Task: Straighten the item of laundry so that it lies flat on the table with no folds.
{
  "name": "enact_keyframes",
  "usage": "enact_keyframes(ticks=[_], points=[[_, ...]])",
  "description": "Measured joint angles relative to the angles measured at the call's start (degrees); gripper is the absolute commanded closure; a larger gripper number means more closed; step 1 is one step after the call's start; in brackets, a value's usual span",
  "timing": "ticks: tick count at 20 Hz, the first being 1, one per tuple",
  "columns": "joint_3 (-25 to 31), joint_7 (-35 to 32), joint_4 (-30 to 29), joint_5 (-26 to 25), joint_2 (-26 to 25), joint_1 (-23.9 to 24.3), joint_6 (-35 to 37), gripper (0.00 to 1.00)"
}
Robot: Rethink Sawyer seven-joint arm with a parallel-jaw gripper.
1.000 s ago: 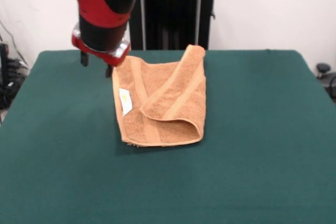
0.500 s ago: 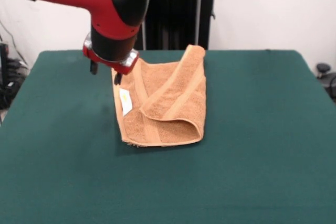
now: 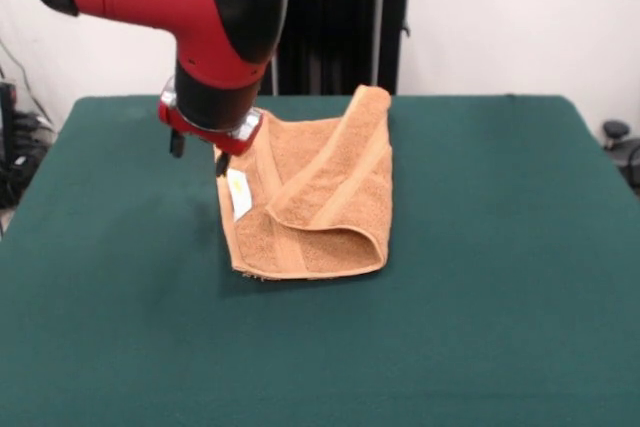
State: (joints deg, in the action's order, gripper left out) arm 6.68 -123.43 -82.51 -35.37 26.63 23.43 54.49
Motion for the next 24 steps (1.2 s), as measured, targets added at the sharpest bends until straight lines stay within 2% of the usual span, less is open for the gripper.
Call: enact_keyframes(ticks=[11,14,18,24], points=[[-3.1,0.0,0.0,2.8,-0.7,-5.0,-0.2,0.00],[-3.4,0.0,0.0,3.4,-1.9,-5.5,-1.0,0.00],[-4.1,0.0,0.0,3.7,-5.4,-5.5,-5.5,0.00],[-7.0,-0.1,0.7,5.0,-6.1,-8.0,-6.7,0.00]])
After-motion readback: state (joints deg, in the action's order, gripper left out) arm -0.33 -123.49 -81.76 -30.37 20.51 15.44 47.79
